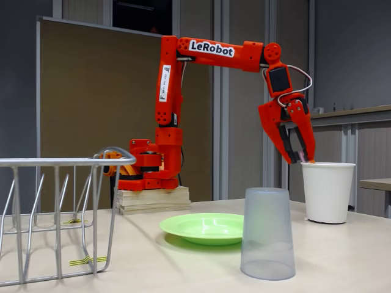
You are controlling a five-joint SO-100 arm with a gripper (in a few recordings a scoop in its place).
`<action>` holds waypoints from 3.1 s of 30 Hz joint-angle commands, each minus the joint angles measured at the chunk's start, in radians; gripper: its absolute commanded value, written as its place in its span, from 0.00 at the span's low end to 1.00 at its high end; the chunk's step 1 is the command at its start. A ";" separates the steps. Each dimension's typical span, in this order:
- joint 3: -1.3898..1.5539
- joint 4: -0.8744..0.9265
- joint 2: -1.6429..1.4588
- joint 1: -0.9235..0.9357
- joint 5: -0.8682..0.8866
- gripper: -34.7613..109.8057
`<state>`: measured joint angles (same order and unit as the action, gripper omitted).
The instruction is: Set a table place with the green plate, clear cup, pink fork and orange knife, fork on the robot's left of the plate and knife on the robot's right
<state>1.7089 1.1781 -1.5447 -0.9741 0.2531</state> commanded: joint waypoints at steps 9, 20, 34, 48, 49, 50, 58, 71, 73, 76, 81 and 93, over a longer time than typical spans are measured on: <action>0.015 0.020 -0.044 -0.031 0.014 0.32; 0.006 0.025 -0.040 -0.041 0.028 0.29; -0.003 0.021 -0.041 -0.051 0.034 0.24; -0.344 0.264 -0.011 0.029 -0.189 0.24; -0.380 0.288 -0.008 0.034 -0.198 0.24; -0.413 0.310 -0.006 0.038 -0.206 0.24; -0.494 0.383 -0.092 0.046 -0.189 0.24; -0.531 0.387 -0.152 0.207 -0.390 0.24; -0.456 0.357 -0.158 0.255 -0.417 0.24; -0.295 0.258 -0.181 0.322 -0.445 0.24; -0.044 0.031 -0.178 0.385 -0.477 0.24; 0.390 -0.407 -0.204 0.371 -0.410 0.24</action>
<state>2.0341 0.8468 -1.6874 -0.5875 -0.1718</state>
